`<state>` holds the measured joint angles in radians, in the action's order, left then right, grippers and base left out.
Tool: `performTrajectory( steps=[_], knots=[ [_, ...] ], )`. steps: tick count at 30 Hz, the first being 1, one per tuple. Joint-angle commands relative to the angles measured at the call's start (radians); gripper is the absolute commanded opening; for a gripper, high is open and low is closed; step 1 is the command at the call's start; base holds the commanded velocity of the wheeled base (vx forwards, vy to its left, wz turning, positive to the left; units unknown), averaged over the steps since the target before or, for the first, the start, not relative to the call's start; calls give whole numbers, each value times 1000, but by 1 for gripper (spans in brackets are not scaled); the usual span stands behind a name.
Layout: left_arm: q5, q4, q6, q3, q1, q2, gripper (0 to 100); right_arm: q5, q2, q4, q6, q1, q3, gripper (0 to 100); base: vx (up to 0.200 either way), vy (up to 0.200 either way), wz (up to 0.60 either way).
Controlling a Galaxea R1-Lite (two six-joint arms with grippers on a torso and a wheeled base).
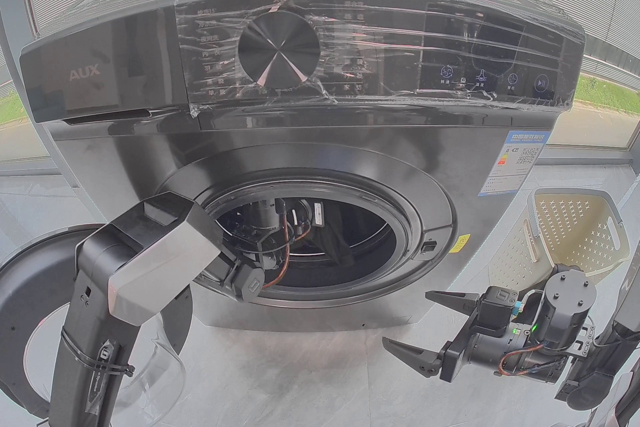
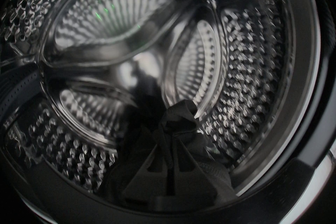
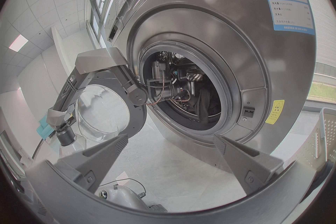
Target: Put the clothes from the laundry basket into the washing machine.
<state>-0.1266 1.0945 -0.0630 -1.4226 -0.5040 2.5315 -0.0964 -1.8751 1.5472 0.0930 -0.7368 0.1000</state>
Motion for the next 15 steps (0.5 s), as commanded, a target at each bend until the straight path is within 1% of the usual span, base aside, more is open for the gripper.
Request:
performTrajectory(
  steps=[1, 8, 14, 15],
  knots=[
    [-24, 36, 2, -107, 29, 62, 0, 0, 1, 1, 1, -1, 1, 100, 0, 0, 0],
    [-27, 39, 3, -122, 29, 79, 0, 0, 1, 1, 1, -1, 1, 100, 0, 0, 0],
    [-27, 50, 6, -108, 25, 81, 0, 0, 1, 1, 1, 0, 1, 100, 0, 0, 0],
    [-27, 50, 6, -108, 25, 81, 100, 0, 1, 1, 1, 0, 1, 100, 0, 0, 0]
  ],
)
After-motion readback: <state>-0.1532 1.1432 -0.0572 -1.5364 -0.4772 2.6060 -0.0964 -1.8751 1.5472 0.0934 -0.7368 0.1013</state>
